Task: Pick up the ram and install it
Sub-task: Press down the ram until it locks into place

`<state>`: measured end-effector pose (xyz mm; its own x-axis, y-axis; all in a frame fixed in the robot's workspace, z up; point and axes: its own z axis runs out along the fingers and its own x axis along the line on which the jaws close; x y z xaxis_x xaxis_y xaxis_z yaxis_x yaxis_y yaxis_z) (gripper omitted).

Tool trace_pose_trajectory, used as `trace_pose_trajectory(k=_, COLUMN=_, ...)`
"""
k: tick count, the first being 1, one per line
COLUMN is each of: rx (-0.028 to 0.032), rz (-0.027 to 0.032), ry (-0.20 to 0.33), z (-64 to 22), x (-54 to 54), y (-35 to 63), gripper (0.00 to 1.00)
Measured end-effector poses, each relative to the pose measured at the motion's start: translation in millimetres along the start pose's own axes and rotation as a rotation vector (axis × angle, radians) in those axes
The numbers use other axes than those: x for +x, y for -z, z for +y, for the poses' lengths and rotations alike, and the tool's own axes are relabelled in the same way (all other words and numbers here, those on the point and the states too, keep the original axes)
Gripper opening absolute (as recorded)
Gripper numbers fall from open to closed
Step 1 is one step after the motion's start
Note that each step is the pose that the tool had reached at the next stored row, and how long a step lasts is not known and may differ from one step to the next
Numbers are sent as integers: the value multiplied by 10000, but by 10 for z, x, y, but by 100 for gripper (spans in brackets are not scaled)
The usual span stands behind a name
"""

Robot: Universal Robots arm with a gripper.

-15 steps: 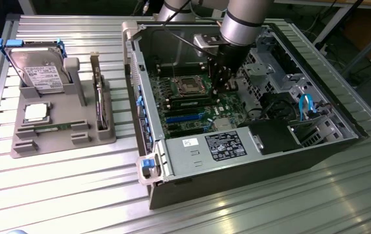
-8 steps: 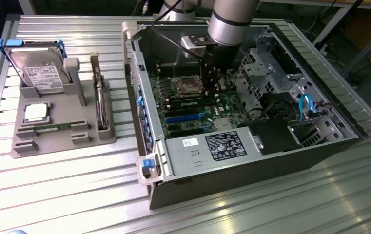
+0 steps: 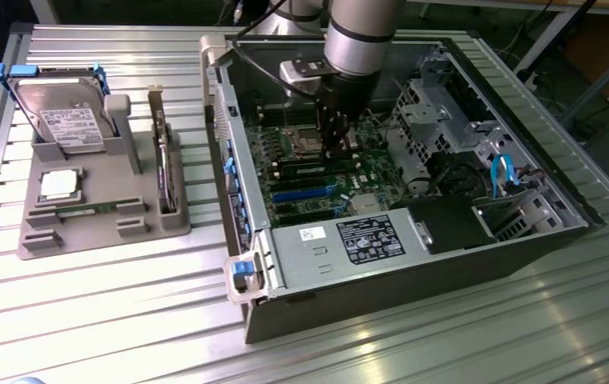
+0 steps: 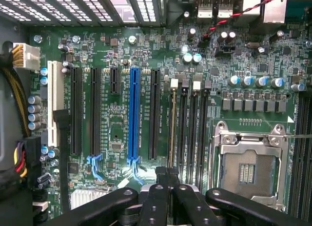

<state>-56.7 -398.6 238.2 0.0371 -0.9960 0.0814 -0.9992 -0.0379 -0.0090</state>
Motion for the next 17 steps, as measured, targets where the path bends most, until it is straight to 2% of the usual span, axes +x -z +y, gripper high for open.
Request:
trace_pose_trajectory(k=1, rx=14, rz=6, ry=-1, z=9, x=0, y=0, gripper=11)
trace_pose_trajectory(k=3, rx=98, rz=28, ry=-8, z=58, x=-2, y=1, gripper=11)
trace_pose_trajectory(k=5, rx=150, rz=30, ry=-13, z=93, x=-4, y=1, gripper=11)
trace_pose_trajectory(k=10, rx=165, rz=33, ry=-13, z=100, x=-7, y=0, gripper=11)
trace_pose_trajectory(k=13, rx=206, rz=33, ry=-17, z=101, x=-8, y=-10, gripper=11)
trace_pose_trajectory(k=17, rx=357, rz=40, ry=-29, z=128, x=-11, y=-37, gripper=11)
